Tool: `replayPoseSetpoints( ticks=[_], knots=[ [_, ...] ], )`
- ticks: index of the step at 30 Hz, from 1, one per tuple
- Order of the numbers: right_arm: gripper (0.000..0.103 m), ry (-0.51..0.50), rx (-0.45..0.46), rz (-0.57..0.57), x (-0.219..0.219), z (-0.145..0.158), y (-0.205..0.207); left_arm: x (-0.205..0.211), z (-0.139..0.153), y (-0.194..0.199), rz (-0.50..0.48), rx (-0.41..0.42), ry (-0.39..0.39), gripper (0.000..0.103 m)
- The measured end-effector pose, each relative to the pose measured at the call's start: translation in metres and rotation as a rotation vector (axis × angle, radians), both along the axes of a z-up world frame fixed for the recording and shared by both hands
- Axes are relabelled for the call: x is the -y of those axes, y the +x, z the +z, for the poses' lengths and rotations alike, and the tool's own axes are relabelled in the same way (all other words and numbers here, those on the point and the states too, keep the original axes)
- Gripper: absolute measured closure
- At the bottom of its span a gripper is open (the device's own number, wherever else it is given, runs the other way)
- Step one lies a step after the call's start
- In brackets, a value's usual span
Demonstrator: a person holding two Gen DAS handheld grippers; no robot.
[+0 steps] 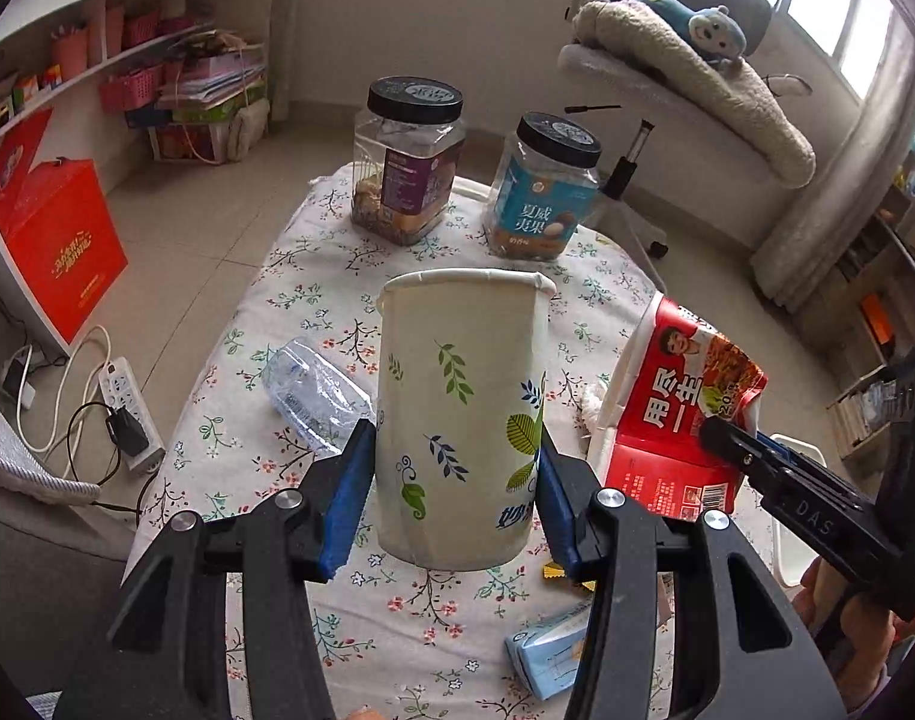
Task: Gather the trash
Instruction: 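Grasp the red snack bag with the right tool while the left tool holds the cup, then carry the red bag to the white bin and open the right tool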
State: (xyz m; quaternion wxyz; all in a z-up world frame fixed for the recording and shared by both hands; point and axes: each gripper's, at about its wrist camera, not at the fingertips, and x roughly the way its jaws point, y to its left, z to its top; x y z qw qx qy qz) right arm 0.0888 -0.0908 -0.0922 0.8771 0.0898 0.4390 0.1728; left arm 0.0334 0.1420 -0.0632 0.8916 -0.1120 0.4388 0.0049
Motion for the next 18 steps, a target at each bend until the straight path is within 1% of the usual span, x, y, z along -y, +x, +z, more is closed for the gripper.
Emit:
replayPoseSetpoints(
  ticks=[8,18],
  knots=[
    [0.073,0.001,0.059,-0.060,0.019,0.014,-0.003,0.024,0.005,0.003,-0.016,0.053,0.035,0.053],
    [0.073,-0.030,0.134,-0.128,0.048,0.032,-0.013,0.059,0.016,0.013,-0.054,0.095,0.010,0.053]
  ],
)
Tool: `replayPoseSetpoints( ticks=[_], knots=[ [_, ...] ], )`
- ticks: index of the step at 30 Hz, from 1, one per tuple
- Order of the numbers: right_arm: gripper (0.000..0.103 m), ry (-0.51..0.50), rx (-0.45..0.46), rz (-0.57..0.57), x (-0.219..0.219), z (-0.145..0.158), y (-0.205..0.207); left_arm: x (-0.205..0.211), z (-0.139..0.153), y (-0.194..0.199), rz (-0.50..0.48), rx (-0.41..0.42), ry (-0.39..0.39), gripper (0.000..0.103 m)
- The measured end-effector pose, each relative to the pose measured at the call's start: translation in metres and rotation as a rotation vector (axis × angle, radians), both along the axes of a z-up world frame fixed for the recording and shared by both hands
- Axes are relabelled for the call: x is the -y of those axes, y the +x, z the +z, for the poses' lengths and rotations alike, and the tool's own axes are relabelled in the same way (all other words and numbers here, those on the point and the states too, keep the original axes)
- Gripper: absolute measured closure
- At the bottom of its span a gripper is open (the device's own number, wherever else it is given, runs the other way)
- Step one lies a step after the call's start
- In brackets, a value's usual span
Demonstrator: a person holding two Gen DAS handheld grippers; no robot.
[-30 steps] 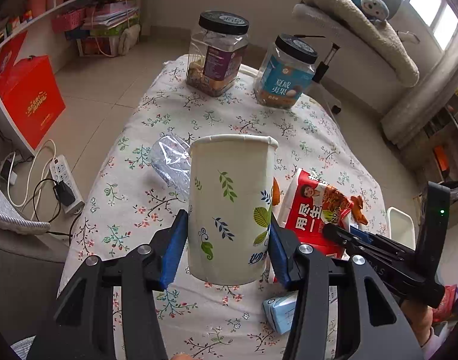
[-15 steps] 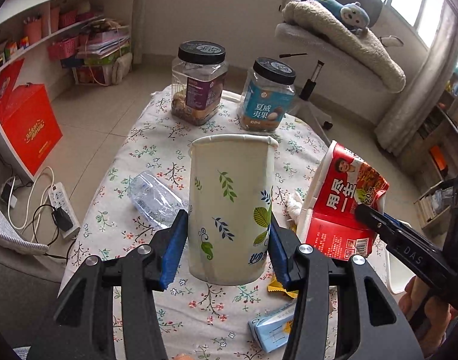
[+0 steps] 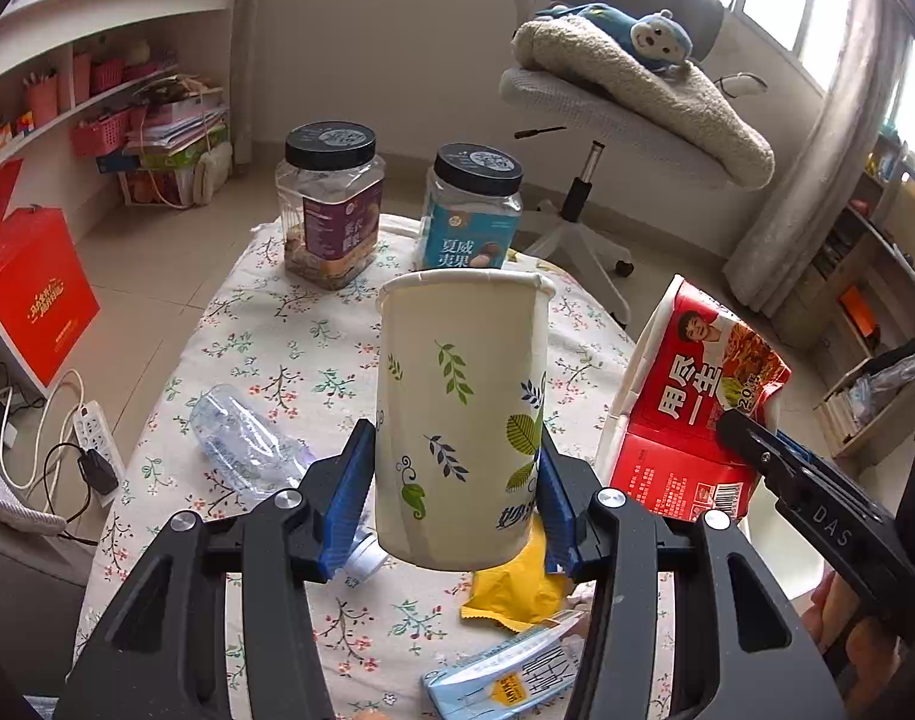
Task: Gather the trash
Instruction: 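Carry the red bag to the white bin and open the right tool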
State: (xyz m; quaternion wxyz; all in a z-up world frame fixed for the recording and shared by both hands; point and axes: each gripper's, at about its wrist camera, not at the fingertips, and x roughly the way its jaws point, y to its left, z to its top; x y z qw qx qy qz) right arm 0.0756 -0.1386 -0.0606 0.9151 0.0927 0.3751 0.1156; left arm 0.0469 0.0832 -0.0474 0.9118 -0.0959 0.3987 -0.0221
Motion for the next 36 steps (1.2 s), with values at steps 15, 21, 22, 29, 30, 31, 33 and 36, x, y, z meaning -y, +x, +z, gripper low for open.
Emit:
replayPoseSetpoints(
  ticks=[15,21,22,29,30,31,33,36],
  knots=[
    [0.073,-0.009,0.039,-0.177,0.085,0.014,-0.017,0.073,0.009,0.012,-0.104,0.043,-0.032,0.053],
    [0.073,-0.013,0.047,-0.270,0.129,0.015,-0.031,0.106,0.006,0.012,-0.157,0.044,-0.022,0.053],
    [0.072,-0.014,0.047,-0.286,0.136,0.015,-0.034,0.111,0.005,0.012,-0.165,0.043,-0.019,0.053],
    [0.072,-0.049,0.025,-0.423,0.192,0.012,-0.048,0.147,0.003,0.010,-0.221,0.038,-0.003,0.053],
    [0.072,-0.056,0.016,-0.443,0.201,0.011,-0.050,0.154,0.003,0.010,-0.232,0.038,-0.002,0.053],
    [0.072,-0.063,0.006,-0.463,0.207,0.009,-0.052,0.160,0.003,0.010,-0.242,0.038,-0.001,0.053],
    [0.072,-0.068,-0.008,-0.497,0.222,0.006,-0.057,0.174,0.004,0.008,-0.265,0.041,-0.001,0.053],
    [0.068,-0.068,-0.021,-0.547,0.244,0.004,-0.067,0.198,0.005,0.007,-0.303,0.040,-0.009,0.053]
  ],
)
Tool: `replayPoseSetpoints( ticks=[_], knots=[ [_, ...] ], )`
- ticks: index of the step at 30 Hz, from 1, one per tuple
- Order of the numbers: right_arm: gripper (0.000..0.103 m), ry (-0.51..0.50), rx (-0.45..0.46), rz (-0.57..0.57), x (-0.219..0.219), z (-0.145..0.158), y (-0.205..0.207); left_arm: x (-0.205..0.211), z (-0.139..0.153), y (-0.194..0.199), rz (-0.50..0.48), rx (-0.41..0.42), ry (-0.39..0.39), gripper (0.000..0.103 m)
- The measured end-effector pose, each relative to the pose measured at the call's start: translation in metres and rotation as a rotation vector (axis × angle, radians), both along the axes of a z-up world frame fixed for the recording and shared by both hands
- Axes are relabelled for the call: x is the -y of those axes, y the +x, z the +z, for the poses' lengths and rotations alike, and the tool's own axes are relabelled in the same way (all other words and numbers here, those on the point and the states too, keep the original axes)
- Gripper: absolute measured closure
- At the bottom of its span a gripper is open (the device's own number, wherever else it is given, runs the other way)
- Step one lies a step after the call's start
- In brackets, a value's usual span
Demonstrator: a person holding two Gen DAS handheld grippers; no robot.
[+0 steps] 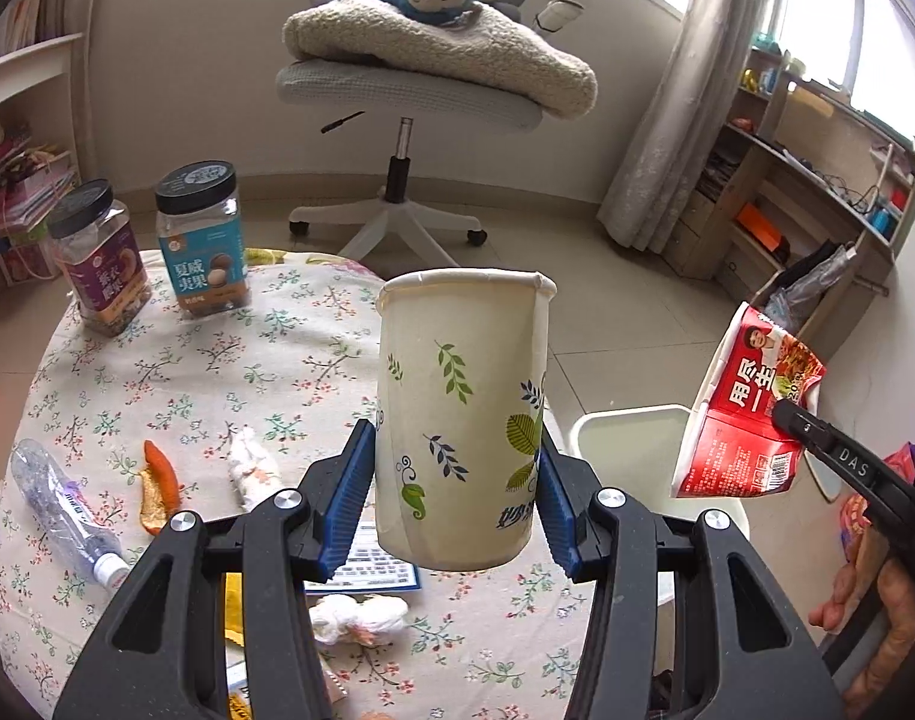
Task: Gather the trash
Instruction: 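Carry the red bag to the white bin and open the right tool, then lower the paper cup into the white bin and open the left tool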
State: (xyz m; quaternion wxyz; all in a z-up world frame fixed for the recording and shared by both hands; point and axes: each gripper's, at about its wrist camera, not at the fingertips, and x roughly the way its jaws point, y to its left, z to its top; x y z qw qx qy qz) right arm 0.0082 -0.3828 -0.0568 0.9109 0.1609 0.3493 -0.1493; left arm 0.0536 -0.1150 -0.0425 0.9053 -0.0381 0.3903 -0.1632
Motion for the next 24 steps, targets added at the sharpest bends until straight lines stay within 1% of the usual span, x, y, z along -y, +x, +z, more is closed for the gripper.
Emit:
replayPoseSetpoints(
  ticks=[1,2,3,5,6,9,11,14,18,20,22,23,24],
  knots=[
    [0.063,0.003,0.001,-0.016,0.007,0.000,-0.004,0.008,0.000,0.000,-0.015,-0.005,-0.007,0.053],
    [0.055,0.007,0.006,-0.035,0.015,0.000,-0.009,0.017,0.000,0.000,-0.029,-0.009,-0.014,0.053],
    [0.053,0.009,0.012,-0.055,0.023,0.000,-0.014,0.026,0.000,-0.001,-0.044,-0.012,-0.018,0.053],
    [0.039,0.009,0.022,-0.099,0.037,0.003,-0.022,0.046,0.000,-0.002,-0.081,-0.007,-0.019,0.053],
    [0.037,0.012,0.031,-0.127,0.045,0.004,-0.028,0.057,0.000,-0.003,-0.098,-0.001,-0.013,0.053],
    [0.034,0.032,0.049,-0.186,0.068,0.007,-0.040,0.087,-0.001,-0.005,-0.146,0.003,-0.007,0.053],
    [0.027,0.037,0.056,-0.228,0.082,0.007,-0.048,0.104,-0.003,-0.006,-0.169,-0.009,-0.015,0.053],
    [0.025,0.047,0.064,-0.273,0.098,0.008,-0.057,0.131,-0.006,-0.006,-0.205,-0.032,-0.029,0.053],
    [0.023,0.056,0.072,-0.318,0.113,0.007,-0.067,0.164,-0.010,-0.009,-0.251,-0.038,-0.023,0.052],
    [0.022,0.060,0.077,-0.333,0.119,0.008,-0.071,0.179,-0.014,-0.010,-0.274,-0.061,-0.035,0.050],
    [0.022,0.062,0.083,-0.349,0.123,0.008,-0.074,0.190,-0.018,-0.008,-0.289,-0.089,-0.041,0.047],
    [0.022,0.061,0.087,-0.357,0.124,0.009,-0.076,0.194,-0.020,-0.007,-0.296,-0.103,-0.040,0.040],
    [0.022,0.059,0.091,-0.364,0.125,0.010,-0.077,0.197,-0.022,-0.006,-0.296,-0.112,-0.040,0.038]
  ],
)
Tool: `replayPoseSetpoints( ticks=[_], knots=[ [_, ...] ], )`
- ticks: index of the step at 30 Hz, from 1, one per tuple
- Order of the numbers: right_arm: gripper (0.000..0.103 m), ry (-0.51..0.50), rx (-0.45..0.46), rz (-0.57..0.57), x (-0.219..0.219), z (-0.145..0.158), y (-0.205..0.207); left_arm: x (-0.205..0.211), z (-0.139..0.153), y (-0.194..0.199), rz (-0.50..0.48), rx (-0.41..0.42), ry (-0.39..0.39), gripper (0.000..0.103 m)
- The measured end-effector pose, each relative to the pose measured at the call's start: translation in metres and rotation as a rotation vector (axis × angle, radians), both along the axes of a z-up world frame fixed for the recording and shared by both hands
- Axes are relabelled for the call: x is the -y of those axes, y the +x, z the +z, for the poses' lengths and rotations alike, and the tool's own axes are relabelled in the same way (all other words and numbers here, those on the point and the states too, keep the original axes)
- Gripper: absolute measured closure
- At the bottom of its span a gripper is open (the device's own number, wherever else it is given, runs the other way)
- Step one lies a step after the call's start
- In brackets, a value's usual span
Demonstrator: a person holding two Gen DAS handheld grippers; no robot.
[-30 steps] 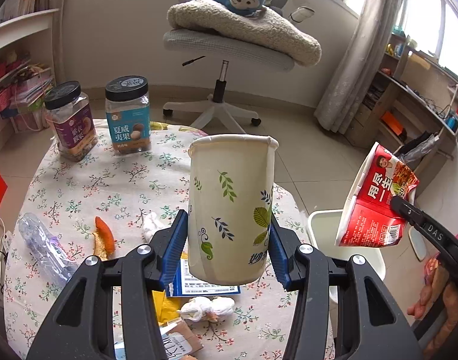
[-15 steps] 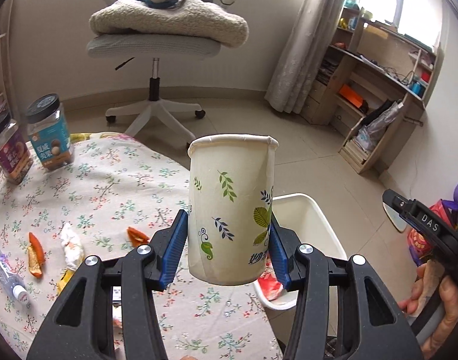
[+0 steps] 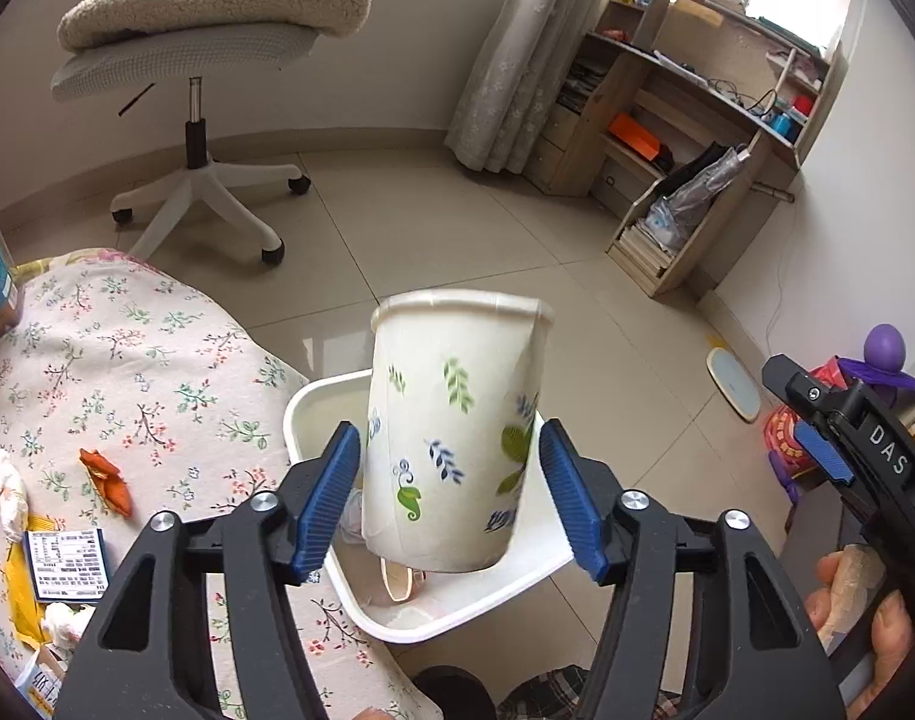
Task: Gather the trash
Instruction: 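Lower the paper cup into the white bin and open the left tool, then grasp the clear plastic bottle with the left tool and lift it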
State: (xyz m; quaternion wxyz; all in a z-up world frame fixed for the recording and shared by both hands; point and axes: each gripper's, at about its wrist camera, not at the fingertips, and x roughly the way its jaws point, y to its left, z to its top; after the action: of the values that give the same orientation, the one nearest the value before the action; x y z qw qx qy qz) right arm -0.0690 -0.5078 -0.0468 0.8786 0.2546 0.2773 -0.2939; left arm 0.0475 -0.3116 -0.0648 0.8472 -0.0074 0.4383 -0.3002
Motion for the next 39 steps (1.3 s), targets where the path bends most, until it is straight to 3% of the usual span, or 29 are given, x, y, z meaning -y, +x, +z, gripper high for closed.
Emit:
replayPoseSetpoints(
  ticks=[4,10,18,26,39],
  knots=[
    [0.018,-0.032,0.000,-0.015,-0.003,0.003,-0.001,-0.002,0.000,0.000,0.006,-0.004,0.001,0.035],
    [0.017,-0.104,-0.008,0.009,-0.026,0.007,0.008,-0.019,0.011,0.000,0.051,0.062,0.028,0.030],
    [0.007,-0.268,-0.013,0.076,-0.080,0.014,0.022,-0.063,0.032,0.003,0.200,0.187,0.071,0.023],
    [0.007,-0.326,-0.019,0.162,-0.134,0.014,0.042,-0.116,0.040,0.006,0.333,0.285,0.132,0.012],
    [0.007,-0.377,-0.052,0.331,-0.229,0.004,0.087,-0.222,0.014,0.028,0.587,0.192,0.205,0.010]
  ],
)
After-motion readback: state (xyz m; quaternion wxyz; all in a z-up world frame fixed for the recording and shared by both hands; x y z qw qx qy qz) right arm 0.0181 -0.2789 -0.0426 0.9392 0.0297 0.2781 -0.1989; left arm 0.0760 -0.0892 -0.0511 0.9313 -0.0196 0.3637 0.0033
